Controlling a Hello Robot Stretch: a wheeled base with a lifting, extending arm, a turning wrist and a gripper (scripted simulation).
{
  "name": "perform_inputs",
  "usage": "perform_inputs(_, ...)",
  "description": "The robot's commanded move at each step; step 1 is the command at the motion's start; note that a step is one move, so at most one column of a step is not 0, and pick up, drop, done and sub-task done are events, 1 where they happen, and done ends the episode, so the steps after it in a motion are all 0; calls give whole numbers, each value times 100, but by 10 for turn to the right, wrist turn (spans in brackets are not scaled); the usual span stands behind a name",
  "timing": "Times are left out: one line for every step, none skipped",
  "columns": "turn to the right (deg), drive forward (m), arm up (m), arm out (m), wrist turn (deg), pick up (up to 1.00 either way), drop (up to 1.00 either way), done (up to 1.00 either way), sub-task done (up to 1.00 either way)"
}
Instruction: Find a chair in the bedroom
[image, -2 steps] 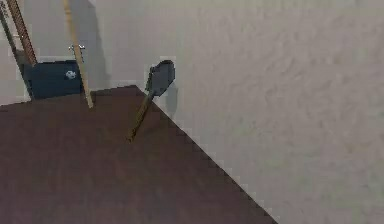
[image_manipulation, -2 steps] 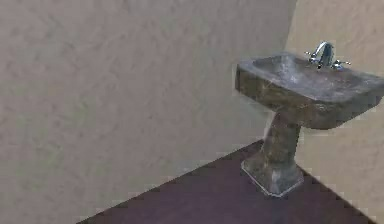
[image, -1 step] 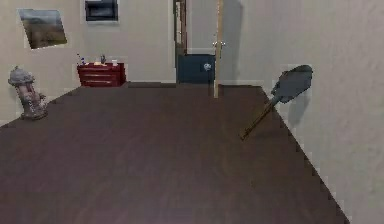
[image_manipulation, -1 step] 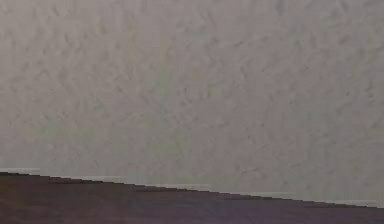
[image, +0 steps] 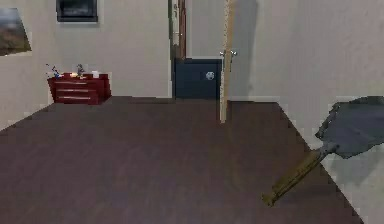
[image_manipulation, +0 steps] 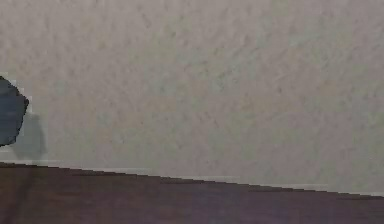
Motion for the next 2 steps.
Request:
perform_inputs(0, 100, 0, 0, 0, 0, 0, 0, 0)
perform_inputs(0, 100, 0, 0, 0, 0, 0, 0, 0)
